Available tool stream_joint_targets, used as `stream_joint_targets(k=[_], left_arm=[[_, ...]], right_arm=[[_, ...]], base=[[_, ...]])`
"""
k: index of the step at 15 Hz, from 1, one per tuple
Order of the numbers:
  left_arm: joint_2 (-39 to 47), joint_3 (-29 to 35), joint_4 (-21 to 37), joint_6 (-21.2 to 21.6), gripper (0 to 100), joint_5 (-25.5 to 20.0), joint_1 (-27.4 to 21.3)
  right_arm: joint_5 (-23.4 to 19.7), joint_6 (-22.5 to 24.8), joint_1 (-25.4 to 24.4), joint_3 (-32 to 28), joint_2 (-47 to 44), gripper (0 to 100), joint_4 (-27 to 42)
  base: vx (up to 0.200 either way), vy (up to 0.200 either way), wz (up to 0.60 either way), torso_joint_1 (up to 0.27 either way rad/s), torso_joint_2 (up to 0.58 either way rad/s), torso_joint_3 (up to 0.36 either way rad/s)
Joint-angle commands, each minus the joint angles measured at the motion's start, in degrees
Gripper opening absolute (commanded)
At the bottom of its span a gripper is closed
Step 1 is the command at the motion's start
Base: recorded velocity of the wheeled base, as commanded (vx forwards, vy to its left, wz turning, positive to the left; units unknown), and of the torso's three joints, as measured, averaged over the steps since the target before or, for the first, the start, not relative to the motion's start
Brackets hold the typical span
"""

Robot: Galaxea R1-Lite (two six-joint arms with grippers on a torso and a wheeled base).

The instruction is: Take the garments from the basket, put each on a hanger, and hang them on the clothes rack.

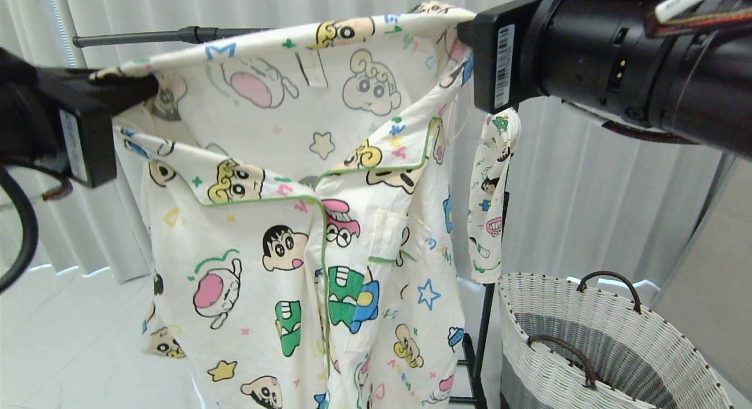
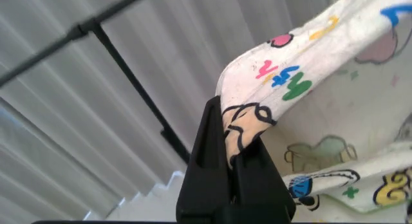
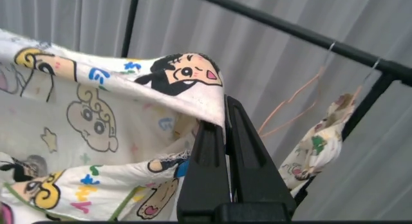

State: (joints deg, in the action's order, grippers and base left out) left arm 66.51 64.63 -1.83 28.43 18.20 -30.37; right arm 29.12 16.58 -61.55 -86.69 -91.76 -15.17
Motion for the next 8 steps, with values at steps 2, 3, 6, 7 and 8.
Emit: stream_joint_targets(k=[2,3,6,7,8], left_arm=[[8.28,13.15,0.77,0.05,0,0.87,-4.79],[9.16,13.85,2.18,0.05,0,0.96,-6.11],[9.25,13.76,10.71,-2.85,0,0.96,-13.23],[9.34,13.76,12.73,-3.64,0,0.96,-16.13],[9.6,13.85,13.17,-3.64,0,0.96,-17.62]], right_arm=[[-0.82,0.3,3.37,-3.49,1.23,0,0.66],[-0.82,0.21,4.42,-4.37,1.32,0,1.01],[-0.82,0.3,5.3,-4.28,4.48,0,4.44],[-0.82,0.3,6.35,-4.28,6.42,0,8.13],[-0.91,0.21,7.23,-4.19,8.26,0,11.47]], base=[[0.0,0.0,0.0,0.0,0.0,0.0],[0.0,0.0,0.0,0.0,0.0,0.0],[0.0,0.0,0.0,0.0,0.0,0.0],[0.0,0.0,0.0,0.0,0.0,0.0],[0.0,0.0,0.0,0.0,0.0,0.0]])
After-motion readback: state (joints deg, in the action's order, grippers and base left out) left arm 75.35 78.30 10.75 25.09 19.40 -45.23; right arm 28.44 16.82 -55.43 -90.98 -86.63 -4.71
